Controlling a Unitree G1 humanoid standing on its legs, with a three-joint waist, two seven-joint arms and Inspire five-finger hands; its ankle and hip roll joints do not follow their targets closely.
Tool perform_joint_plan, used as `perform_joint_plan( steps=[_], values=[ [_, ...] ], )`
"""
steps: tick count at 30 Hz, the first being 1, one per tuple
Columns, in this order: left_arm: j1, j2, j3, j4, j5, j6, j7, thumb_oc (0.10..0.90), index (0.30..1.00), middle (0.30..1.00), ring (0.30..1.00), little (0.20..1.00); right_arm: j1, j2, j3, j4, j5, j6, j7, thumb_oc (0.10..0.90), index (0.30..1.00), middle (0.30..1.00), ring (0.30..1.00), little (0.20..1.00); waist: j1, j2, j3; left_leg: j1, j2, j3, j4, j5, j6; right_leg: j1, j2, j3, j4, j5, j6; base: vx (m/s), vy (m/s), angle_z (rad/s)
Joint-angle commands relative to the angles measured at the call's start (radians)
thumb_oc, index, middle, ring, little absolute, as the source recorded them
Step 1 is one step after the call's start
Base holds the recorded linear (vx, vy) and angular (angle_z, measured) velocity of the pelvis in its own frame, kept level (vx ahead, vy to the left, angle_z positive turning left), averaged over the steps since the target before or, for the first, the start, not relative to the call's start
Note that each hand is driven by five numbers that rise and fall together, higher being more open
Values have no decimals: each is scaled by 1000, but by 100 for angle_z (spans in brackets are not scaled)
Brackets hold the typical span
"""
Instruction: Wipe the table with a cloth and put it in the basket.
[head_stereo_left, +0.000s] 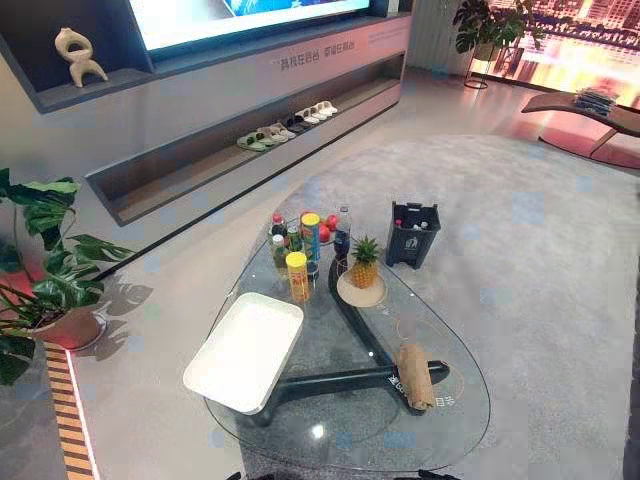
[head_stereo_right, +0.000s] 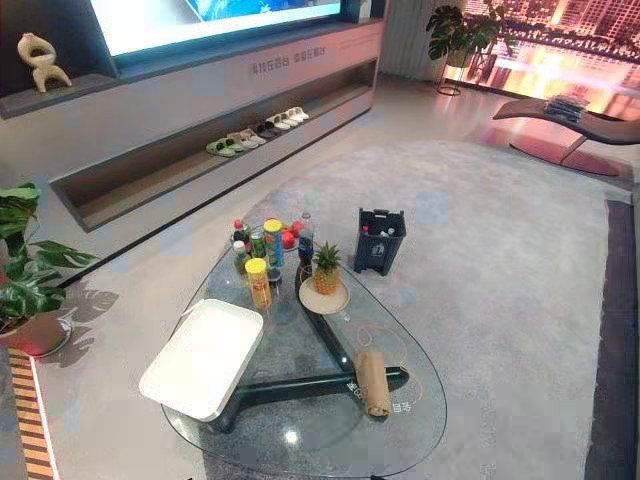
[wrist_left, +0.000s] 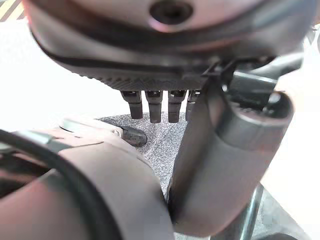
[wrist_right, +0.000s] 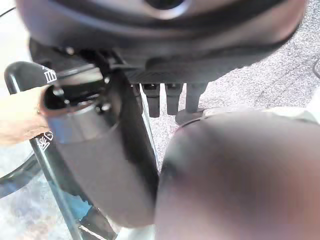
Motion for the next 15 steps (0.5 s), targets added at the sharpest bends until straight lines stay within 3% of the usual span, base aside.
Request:
perform_joint_plan(
  steps=[1,15],
  values=[
    [-68,-20,-21,41,-11,15,-22,800,900,900,900,900,-4,2,16,57,-14,23,-12,800,900,900,900,900,6,-19,20,17,-69,-22,8,-86,41,-28,-20,-24,12,26,45,-162,305,-4],
    [-65,-15,-23,44,-15,2,-54,800,900,900,900,900,-3,-9,8,64,-23,16,1,800,900,900,900,900,8,-22,21,16,-68,-18,7,-87,44,-29,-19,-27,11,27,46,0,0,0]
  ],
)
